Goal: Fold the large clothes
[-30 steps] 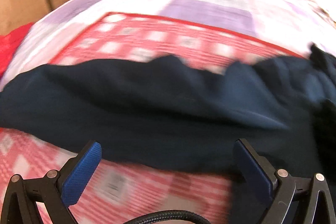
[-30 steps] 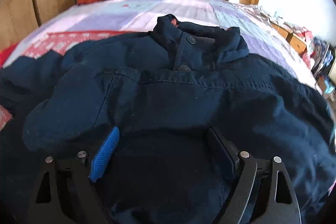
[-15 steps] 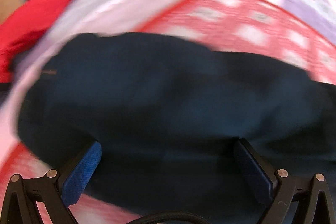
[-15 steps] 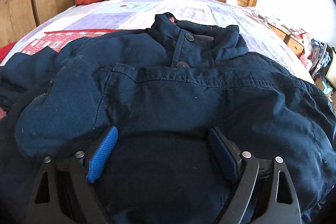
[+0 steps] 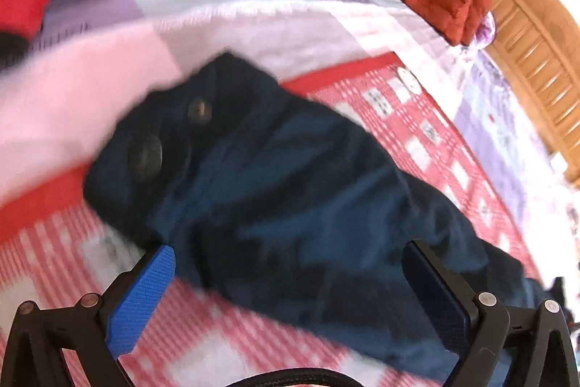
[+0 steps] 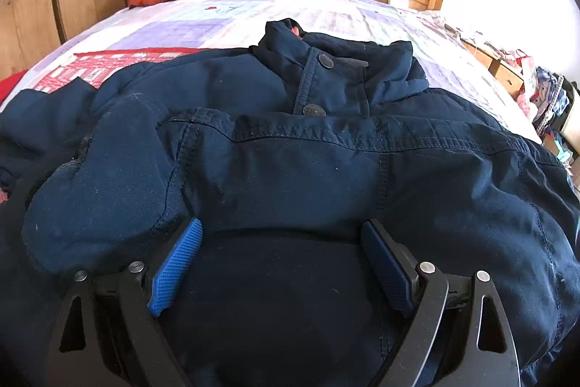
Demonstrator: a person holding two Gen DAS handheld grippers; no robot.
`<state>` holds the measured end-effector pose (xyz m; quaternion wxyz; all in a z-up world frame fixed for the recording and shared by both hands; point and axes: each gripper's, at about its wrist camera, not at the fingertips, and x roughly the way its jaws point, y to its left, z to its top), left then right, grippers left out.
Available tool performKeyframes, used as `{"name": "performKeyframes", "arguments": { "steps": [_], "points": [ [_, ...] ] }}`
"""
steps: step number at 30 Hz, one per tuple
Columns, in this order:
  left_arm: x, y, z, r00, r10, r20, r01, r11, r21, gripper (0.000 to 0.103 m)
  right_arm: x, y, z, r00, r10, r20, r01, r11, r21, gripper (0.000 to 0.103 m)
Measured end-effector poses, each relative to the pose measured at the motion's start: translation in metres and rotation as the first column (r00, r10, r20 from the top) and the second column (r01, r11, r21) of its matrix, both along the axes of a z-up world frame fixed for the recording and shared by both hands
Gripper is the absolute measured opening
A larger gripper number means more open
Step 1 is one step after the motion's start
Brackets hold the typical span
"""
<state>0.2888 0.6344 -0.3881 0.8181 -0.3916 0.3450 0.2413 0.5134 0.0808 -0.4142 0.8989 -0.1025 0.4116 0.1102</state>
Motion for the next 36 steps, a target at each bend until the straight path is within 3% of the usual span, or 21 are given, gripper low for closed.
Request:
{"name": "performKeyframes", "arguments": {
  "steps": [5, 11, 15, 18, 19, 20, 21, 23, 25, 29, 31, 32, 36],
  "points": [
    [-0.005, -0.013, -0.026, 0.998, 0.033, 0.055, -0.021, 0.979, -0.202, 0.103, 0.0, 0.0, 0.0, 1.0, 0.001, 0.0, -0.001, 1.0, 0.0, 0.092],
    [0.014, 0.007, -0.03, 0.988, 0.135, 0.078, -0.12, 0.977, -0.177, 0.103, 0.001, -0.001, -0.001, 1.0, 0.0, -0.003, 0.0, 1.0, 0.006, 0.093],
    [0.02, 0.04, -0.031, 0.953, 0.284, 0.107, -0.254, 0.94, -0.23, 0.101, 0.001, -0.001, -0.001, 1.0, -0.002, -0.004, 0.002, 1.0, 0.011, 0.093],
    [0.023, 0.052, -0.037, 0.938, 0.324, 0.124, -0.278, 0.916, -0.287, 0.089, 0.002, -0.001, -0.001, 1.0, -0.003, -0.005, 0.003, 1.0, 0.012, 0.093],
    [0.026, 0.054, -0.036, 0.941, 0.305, 0.148, -0.252, 0.921, -0.296, 0.079, 0.002, -0.001, -0.002, 1.0, -0.003, -0.006, 0.003, 1.0, 0.013, 0.094],
    [0.028, 0.052, -0.033, 0.949, 0.274, 0.159, -0.225, 0.936, -0.27, 0.052, 0.003, -0.001, -0.002, 1.0, -0.004, -0.006, 0.004, 1.0, 0.014, 0.094],
    [0.027, 0.053, -0.031, 0.952, 0.264, 0.156, -0.222, 0.944, -0.245, 0.038, 0.003, -0.001, -0.002, 1.0, -0.004, -0.006, 0.004, 1.0, 0.014, 0.094],
    [0.022, 0.058, -0.032, 0.947, 0.278, 0.163, -0.233, 0.94, -0.251, 0.027, 0.003, -0.001, -0.002, 1.0, -0.004, -0.006, 0.004, 1.0, 0.014, 0.094],
    [0.023, 0.061, -0.026, 0.956, 0.258, 0.141, -0.227, 0.953, -0.201, 0.018, 0.003, -0.001, -0.002, 1.0, -0.004, -0.006, 0.004, 1.0, 0.015, 0.094],
    [0.018, 0.059, 0.004, 0.964, 0.222, 0.148, -0.211, 0.974, -0.085, 0.014, 0.003, -0.001, -0.002, 1.0, -0.003, -0.006, 0.003, 1.0, 0.013, 0.094],
    [0.022, 0.064, 0.006, 0.981, 0.181, 0.075, -0.18, 0.984, -0.016, 0.014, 0.003, 0.0, -0.002, 1.0, -0.002, -0.006, 0.003, 1.0, 0.014, 0.094],
    [0.022, 0.067, -0.001, 0.981, 0.193, 0.038, -0.191, 0.98, -0.048, 0.014, 0.003, 0.0, -0.002, 1.0, -0.002, -0.006, 0.002, 1.0, 0.012, 0.094],
    [0.014, 0.053, 0.031, 0.975, 0.177, 0.131, -0.176, 0.984, -0.021, 0.011, 0.003, 0.006, 0.005, 1.0, -0.005, -0.004, 0.005, 0.999, -0.034, 0.094]
  ]
}}
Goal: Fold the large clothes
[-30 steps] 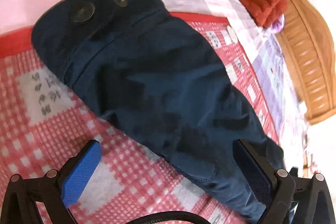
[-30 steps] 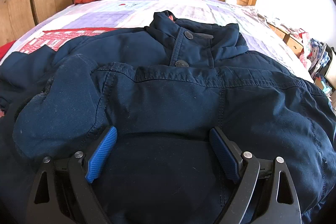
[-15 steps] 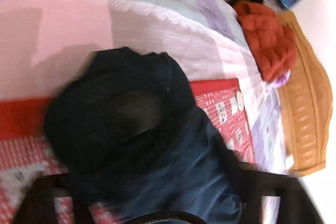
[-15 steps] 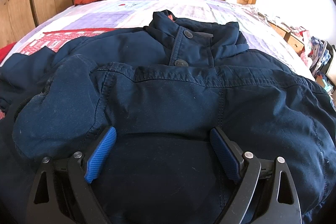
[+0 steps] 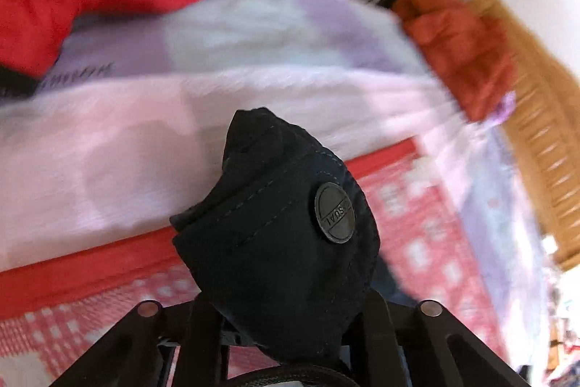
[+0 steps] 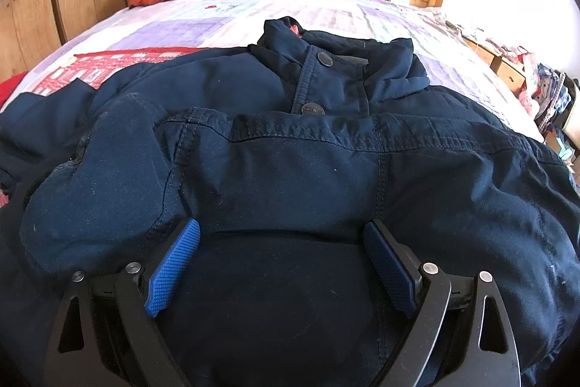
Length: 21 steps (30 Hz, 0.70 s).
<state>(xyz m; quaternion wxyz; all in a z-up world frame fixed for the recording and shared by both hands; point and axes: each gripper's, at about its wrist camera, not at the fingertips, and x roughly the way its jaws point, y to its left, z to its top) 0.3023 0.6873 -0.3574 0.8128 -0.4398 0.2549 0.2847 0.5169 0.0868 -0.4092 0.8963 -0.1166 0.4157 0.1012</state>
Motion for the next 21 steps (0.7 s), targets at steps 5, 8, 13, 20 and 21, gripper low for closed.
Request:
{"name": "performKeyframes", "arguments": {
  "steps": [5, 8, 13, 20, 21],
  "points": [
    [0.006, -0.018, 0.064, 0.991, -0.118, 0.068, 0.11, 0.987, 0.113, 0.011, -0.026, 0.041, 0.043, 0.991, 0.053, 0.12, -0.052, 0.999, -0.012, 0.091],
    [0.013, -0.036, 0.098, 0.977, -0.188, 0.099, 0.169, 0.969, 0.179, 0.011, -0.034, 0.094, 0.055, 0.977, 0.178, 0.117, -0.179, 0.984, 0.001, 0.092],
    [0.018, -0.076, 0.158, 0.936, -0.322, 0.142, 0.274, 0.92, 0.28, 0.01, 0.002, 0.185, 0.009, 0.976, 0.18, -0.123, -0.193, 0.976, -0.103, 0.098],
    [0.033, -0.19, 0.244, 0.777, -0.622, 0.101, 0.51, 0.715, 0.477, 0.01, -0.004, 0.167, 0.032, 0.973, 0.215, -0.088, -0.222, 0.971, -0.091, 0.099],
    [0.039, -0.21, 0.254, 0.744, -0.662, 0.093, 0.542, 0.679, 0.496, 0.01, -0.013, 0.149, 0.047, 0.977, 0.21, -0.047, -0.213, 0.976, -0.05, 0.099]
  ]
}}
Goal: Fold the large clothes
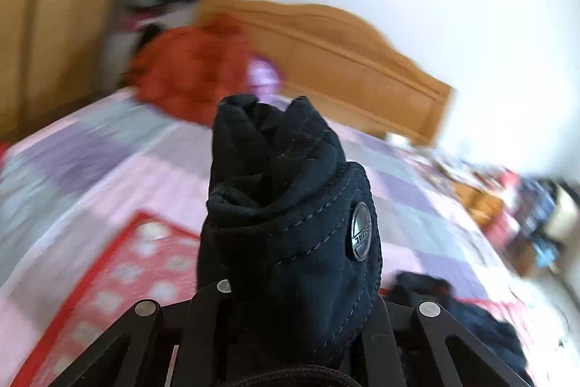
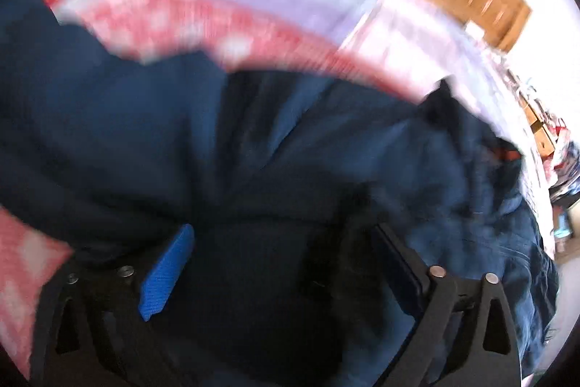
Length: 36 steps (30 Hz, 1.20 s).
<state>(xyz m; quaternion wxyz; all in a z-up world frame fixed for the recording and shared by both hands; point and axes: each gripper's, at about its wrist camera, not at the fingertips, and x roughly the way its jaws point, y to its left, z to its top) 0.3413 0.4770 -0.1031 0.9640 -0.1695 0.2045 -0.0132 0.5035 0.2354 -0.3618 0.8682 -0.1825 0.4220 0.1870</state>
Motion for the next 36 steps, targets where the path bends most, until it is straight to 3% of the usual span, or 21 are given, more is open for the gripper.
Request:
{"name": "performKeyframes", "arguments": {
  "steps": [2, 5, 10, 13, 17, 21, 25, 29, 36],
  "points": [
    [0.013, -0.041, 0.014, 0.996, -0.089, 0.004, 0.089, 0.996, 0.027, 0.01, -0.015, -0.035, 0.021, 1.0, -0.009, 0.013, 0.008, 0.997, 0.076, 0.099],
    [0.04, -0.102, 0.024, 0.98, -0.198, -0.008, 0.199, 0.979, 0.047, 0.01, -0.04, -0.088, 0.043, 1.0, -0.019, 0.023, 0.017, 0.994, 0.105, 0.099],
    [0.092, -0.21, 0.008, 0.939, -0.339, -0.052, 0.34, 0.94, 0.006, 0.01, -0.083, -0.19, 0.072, 0.996, -0.084, 0.029, 0.08, 0.988, 0.132, 0.099],
    [0.125, -0.29, -0.027, 0.905, -0.414, -0.102, 0.414, 0.91, -0.015, 0.01, -0.1, -0.255, 0.084, 0.987, -0.163, 0.014, 0.159, 0.976, 0.151, 0.099],
    [0.157, -0.404, -0.1, 0.852, -0.476, -0.217, 0.484, 0.875, -0.017, 0.01, -0.124, -0.332, 0.087, 0.969, -0.246, -0.007, 0.244, 0.958, 0.15, 0.099],
    [0.167, -0.484, -0.168, 0.822, -0.452, -0.348, 0.501, 0.863, 0.063, 0.01, -0.135, -0.389, 0.083, 0.953, -0.301, -0.032, 0.303, 0.942, 0.145, 0.099],
    [0.159, -0.525, -0.213, 0.817, -0.399, -0.415, 0.501, 0.849, 0.168, 0.012, -0.145, -0.433, 0.076, 0.936, -0.348, -0.052, 0.352, 0.921, 0.169, 0.099],
    [0.149, -0.538, -0.225, 0.83, -0.371, -0.417, 0.491, 0.84, 0.23, 0.012, -0.144, -0.452, 0.07, 0.924, -0.375, -0.072, 0.382, 0.904, 0.194, 0.099],
    [0.138, -0.521, -0.2, 0.838, -0.421, -0.348, 0.487, 0.864, 0.126, 0.015, -0.102, -0.45, 0.071, 0.904, -0.414, -0.106, 0.427, 0.864, 0.267, 0.099]
  ]
}}
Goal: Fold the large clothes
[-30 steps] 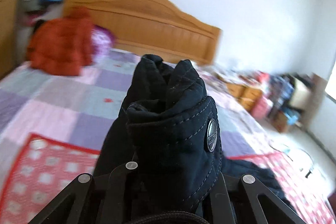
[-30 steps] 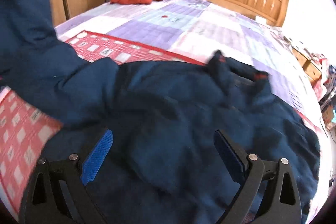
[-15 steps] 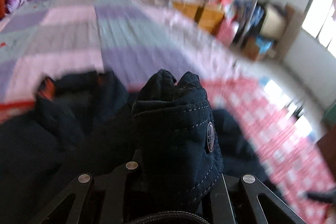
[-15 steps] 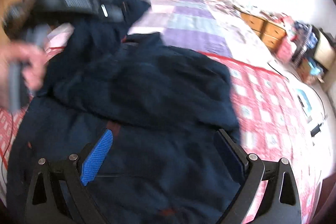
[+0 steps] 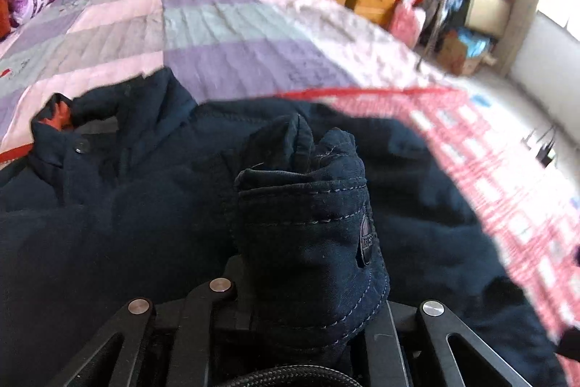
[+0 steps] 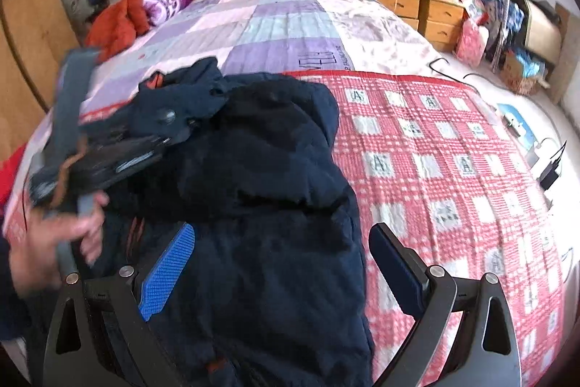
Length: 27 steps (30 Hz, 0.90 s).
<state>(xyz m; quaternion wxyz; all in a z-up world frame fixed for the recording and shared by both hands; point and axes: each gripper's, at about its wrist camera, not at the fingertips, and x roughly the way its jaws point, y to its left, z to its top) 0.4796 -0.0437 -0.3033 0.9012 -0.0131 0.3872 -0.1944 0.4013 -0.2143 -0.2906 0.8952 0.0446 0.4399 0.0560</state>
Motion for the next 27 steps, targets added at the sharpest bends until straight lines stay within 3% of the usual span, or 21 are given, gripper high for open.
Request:
{"name": "performKeyframes", "arguments": {
  "steps": [4, 6, 8, 9, 11, 12, 13, 14, 17, 20, 24, 27],
  "points": [
    [0.005, 0.0, -0.004, 0.998, -0.042, -0.035, 0.042, 0.999, -0.006, 0.018, 0.031, 0.008, 0.008, 1.0, -0.009, 0.016, 0.007, 0.992, 0.129, 0.099],
    [0.006, -0.01, -0.012, 0.995, -0.092, -0.043, 0.094, 0.993, 0.073, 0.024, 0.044, 0.014, 0.009, 1.0, -0.02, 0.009, 0.018, 0.987, 0.159, 0.099],
    [-0.006, -0.025, -0.013, 0.99, -0.142, 0.012, 0.136, 0.968, 0.211, 0.035, 0.056, 0.022, 0.011, 1.0, -0.027, 0.004, 0.026, 0.99, 0.141, 0.099],
    [-0.013, -0.03, -0.01, 0.985, -0.166, 0.039, 0.153, 0.961, 0.229, 0.041, 0.058, 0.025, 0.012, 1.0, -0.028, 0.006, 0.027, 0.99, 0.136, 0.099],
    [-0.03, -0.031, 0.002, 0.971, -0.217, 0.101, 0.197, 0.963, 0.183, 0.069, 0.06, 0.025, 0.015, 0.999, -0.038, 0.014, 0.036, 0.989, 0.142, 0.099],
    [-0.034, -0.026, 0.009, 0.967, -0.232, 0.105, 0.22, 0.969, 0.114, 0.079, 0.059, 0.025, 0.016, 0.999, -0.046, 0.016, 0.043, 0.989, 0.139, 0.099],
    [-0.035, -0.021, 0.014, 0.965, -0.241, 0.105, 0.238, 0.97, 0.044, 0.096, 0.059, 0.022, 0.018, 0.998, -0.057, 0.018, 0.054, 0.99, 0.134, 0.1],
    [-0.035, -0.015, 0.02, 0.964, -0.249, 0.098, 0.254, 0.966, -0.048, 0.102, 0.058, 0.02, 0.019, 0.998, -0.066, 0.019, 0.063, 0.989, 0.13, 0.1],
    [-0.037, -0.002, 0.026, 0.976, -0.205, 0.067, 0.212, 0.97, -0.119, 0.102, 0.059, 0.012, 0.019, 0.996, -0.092, 0.003, 0.091, 0.987, 0.132, 0.1],
    [-0.047, 0.03, 0.026, 0.993, -0.105, 0.05, 0.111, 0.986, -0.128, 0.102, 0.067, 0.015, 0.011, 0.996, -0.074, -0.043, 0.08, 0.985, 0.154, 0.101],
    [-0.065, 0.092, 0.023, 0.997, 0.059, 0.054, -0.056, 0.997, -0.057, 0.102, 0.082, 0.042, -0.008, 0.994, 0.011, -0.11, 0.016, 0.97, 0.242, 0.101],
    [-0.068, 0.145, 0.025, 0.978, 0.193, 0.078, -0.192, 0.981, -0.017, 0.102, 0.092, 0.067, -0.018, 0.992, 0.061, -0.111, -0.029, 0.963, 0.269, 0.101]
  ]
}}
